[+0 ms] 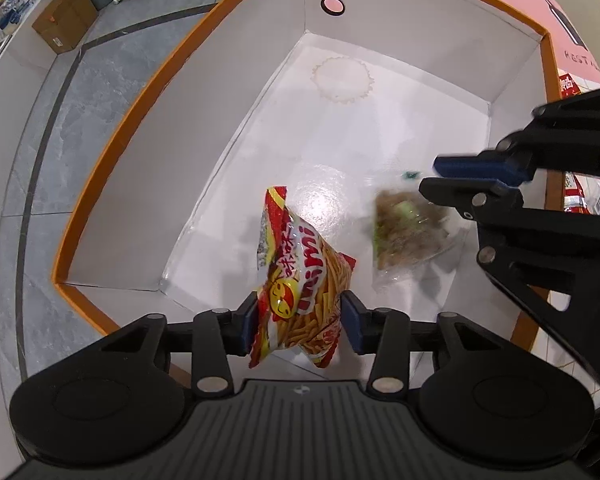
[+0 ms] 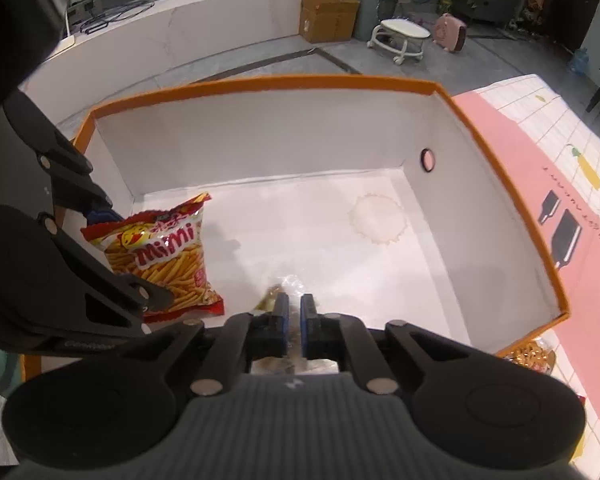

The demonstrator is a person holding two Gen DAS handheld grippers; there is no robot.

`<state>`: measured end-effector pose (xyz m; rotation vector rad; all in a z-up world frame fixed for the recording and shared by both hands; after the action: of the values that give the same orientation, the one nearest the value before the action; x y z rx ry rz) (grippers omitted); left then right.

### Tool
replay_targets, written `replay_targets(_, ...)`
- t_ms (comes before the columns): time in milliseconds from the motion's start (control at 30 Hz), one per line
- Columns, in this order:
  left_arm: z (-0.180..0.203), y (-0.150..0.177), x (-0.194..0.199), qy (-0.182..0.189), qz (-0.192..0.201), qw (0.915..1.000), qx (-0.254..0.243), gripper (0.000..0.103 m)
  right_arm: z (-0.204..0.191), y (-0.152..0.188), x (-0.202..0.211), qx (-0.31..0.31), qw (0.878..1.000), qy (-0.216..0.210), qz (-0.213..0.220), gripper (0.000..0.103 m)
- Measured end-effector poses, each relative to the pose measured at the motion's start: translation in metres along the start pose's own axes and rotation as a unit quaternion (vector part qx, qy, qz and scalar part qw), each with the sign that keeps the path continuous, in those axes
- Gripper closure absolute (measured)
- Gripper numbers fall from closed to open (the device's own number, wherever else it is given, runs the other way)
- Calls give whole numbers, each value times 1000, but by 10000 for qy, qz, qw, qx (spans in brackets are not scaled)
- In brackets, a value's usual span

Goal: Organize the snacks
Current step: 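Carry both bags over the orange box and open both tools to drop them, then grasp the red spicy bag with the left tool while the right grasps the chocolate ball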

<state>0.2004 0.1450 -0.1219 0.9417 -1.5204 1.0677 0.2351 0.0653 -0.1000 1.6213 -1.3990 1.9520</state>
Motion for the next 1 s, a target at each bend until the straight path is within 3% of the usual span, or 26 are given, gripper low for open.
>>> replay_targets(100,1,0,9,-92,80,9999,-23,40,2,-7,5,-74,9999,25,143,75)
replay_targets(367,10,-5,52,-210,575,9980,-141,29,13,-10,49,-328,9952,249,882,61)
replay_targets(567,33,-12,101,-389,1218,9915,-233,29,23,-6,102,-569,9852,372,1576,57)
replay_targets(767,77,-26,155,-423,1999,9776,-503,28,43,16,155,-824,9723,701,2072,55)
replay_targets(1000,133,-29,180,76,2616,9636,-551,26,75,74,189,-1221,9628,1111,2138,48)
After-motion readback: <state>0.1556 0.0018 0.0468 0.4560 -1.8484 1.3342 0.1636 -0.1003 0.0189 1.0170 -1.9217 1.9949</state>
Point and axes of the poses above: each gripper's, at about its wrist camera, not at the fingertips, and x roughly against the way its jaws point, z to its right, y to its underside, the point moved 8 cm from there along -x, roughly the way its jaws point, and after that the axes turned 8 degrees about -x, right-handed, at the moved point
